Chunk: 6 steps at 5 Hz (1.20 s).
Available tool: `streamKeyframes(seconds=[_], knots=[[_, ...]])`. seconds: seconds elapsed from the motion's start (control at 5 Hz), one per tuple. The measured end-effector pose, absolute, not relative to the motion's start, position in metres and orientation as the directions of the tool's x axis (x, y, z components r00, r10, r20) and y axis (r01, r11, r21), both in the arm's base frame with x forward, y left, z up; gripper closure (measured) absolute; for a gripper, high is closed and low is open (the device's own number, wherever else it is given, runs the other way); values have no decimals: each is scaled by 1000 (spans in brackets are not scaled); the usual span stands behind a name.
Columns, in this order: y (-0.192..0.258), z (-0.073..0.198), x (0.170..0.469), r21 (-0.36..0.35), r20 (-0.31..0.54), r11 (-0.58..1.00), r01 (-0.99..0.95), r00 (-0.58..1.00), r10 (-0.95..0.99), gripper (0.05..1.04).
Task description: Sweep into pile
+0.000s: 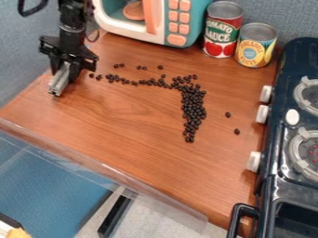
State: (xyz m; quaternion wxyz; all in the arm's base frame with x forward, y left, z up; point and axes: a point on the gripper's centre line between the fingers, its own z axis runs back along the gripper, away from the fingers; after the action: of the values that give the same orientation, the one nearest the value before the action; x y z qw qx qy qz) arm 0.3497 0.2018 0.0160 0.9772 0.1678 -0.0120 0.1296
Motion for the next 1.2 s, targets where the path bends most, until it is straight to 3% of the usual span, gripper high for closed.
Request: streamKeyframes(seconds=[0.6, 1.2], knots=[[154, 13, 367, 209, 66, 960, -187, 982, 177, 697], [92, 10, 391, 217, 99, 974, -68, 994, 48, 697]])
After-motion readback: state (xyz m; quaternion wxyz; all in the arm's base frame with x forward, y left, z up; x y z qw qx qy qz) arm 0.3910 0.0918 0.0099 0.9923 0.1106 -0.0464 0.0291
